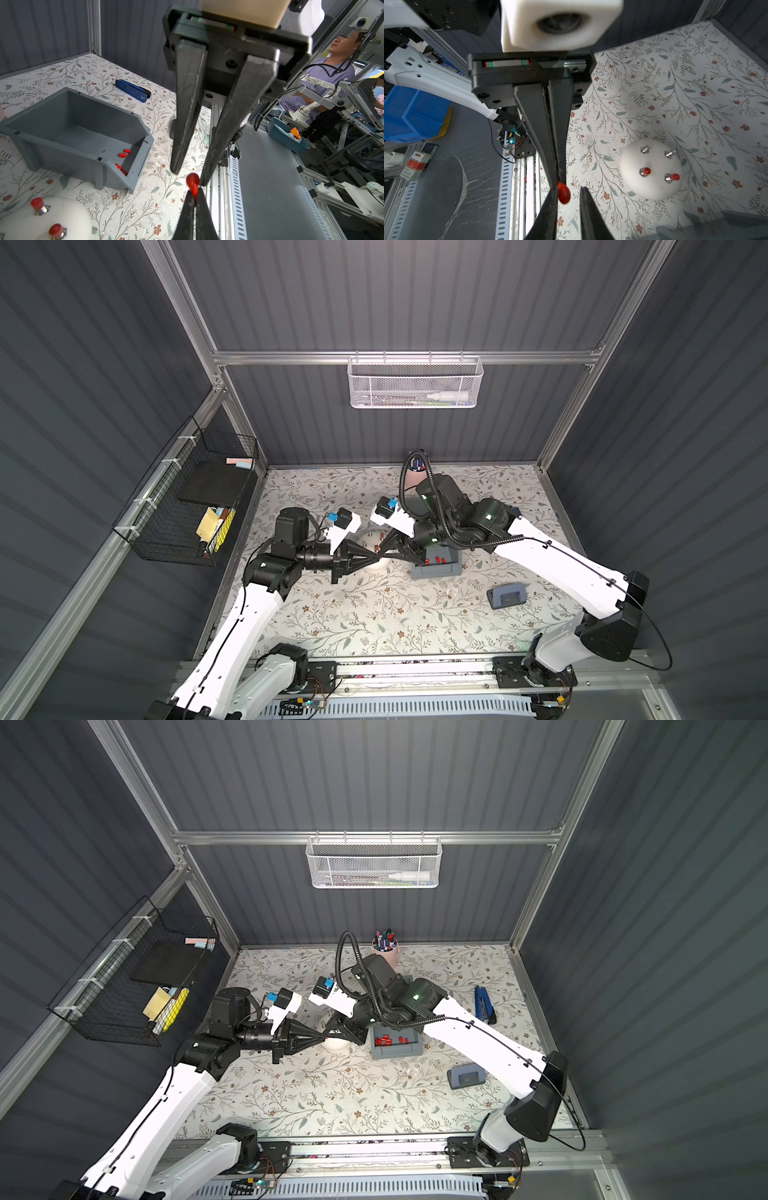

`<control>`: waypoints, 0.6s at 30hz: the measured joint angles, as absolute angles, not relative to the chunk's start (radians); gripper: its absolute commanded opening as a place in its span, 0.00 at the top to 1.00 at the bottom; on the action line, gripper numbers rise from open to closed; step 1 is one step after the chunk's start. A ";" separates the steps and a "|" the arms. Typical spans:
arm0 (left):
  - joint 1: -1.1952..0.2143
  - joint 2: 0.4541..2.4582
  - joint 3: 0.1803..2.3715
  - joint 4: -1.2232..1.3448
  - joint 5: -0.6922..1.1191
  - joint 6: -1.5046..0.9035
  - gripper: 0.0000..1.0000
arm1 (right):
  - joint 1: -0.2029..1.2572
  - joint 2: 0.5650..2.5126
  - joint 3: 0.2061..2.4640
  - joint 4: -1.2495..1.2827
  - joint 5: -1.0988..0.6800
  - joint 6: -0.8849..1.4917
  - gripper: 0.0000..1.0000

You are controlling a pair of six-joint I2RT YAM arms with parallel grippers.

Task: Cover the protruding screws with screw protection sleeves
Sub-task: Pick up the screw protection sleeve from the storage box.

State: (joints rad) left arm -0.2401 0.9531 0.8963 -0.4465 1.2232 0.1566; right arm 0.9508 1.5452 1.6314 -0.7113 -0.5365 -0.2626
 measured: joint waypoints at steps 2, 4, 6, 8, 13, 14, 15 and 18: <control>-0.240 0.955 0.896 -0.446 1.223 0.157 1.00 | 0.951 1.545 1.628 -0.710 -0.537 -0.263 0.83; -0.240 0.955 0.896 -0.446 1.223 0.157 1.00 | 0.951 1.545 1.628 -0.710 -0.538 -0.262 0.86; -0.240 0.955 0.896 -0.445 1.223 0.157 1.00 | 0.951 1.545 1.628 -0.710 -0.538 -0.263 0.90; -0.240 0.955 0.896 -0.445 1.223 0.157 1.00 | 0.951 1.545 1.628 -0.710 -0.538 -0.266 0.91; -0.240 0.959 0.896 -0.446 1.222 0.157 0.94 | 0.951 1.545 1.628 -0.712 -0.534 -0.271 0.98; -0.240 0.960 0.896 -0.447 1.221 0.159 0.71 | 0.951 1.545 1.628 -0.713 -0.531 -0.273 0.99; -0.240 0.960 0.896 -0.449 1.218 0.164 0.43 | 0.950 1.545 1.628 -0.713 -0.526 -0.274 1.00; -0.240 0.959 0.896 -0.466 1.193 0.175 0.08 | 0.947 1.543 1.628 -0.711 -0.514 -0.274 1.00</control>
State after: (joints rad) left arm -0.2401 0.9588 0.8963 -0.4664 1.1934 0.1745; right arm 0.9466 1.5429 1.6279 -0.7113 -0.5144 -0.2741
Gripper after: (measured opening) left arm 0.571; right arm 0.045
